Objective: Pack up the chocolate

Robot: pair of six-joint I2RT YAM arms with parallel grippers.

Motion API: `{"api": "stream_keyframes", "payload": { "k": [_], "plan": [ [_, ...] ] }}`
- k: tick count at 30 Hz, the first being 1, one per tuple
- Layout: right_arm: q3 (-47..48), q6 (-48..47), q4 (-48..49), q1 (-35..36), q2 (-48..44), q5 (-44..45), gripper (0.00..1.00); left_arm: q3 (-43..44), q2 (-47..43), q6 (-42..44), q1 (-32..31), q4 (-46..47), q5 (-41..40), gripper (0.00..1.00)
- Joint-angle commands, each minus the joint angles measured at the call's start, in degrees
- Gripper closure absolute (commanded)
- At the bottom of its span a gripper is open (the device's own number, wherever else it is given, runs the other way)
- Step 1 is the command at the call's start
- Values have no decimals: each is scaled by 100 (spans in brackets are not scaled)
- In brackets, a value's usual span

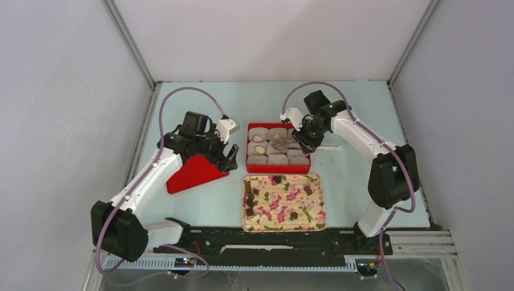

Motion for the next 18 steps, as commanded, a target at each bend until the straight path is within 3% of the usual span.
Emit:
{"api": "stream_keyframes", "payload": {
  "k": [1,18],
  "plan": [
    [213,75,49,-1,-38,8,61,14,-136,129,-27,133,-11,2],
    [174,114,16,5,-449,-38,60,19,-127,116,-29,131,2,2]
  ]
}}
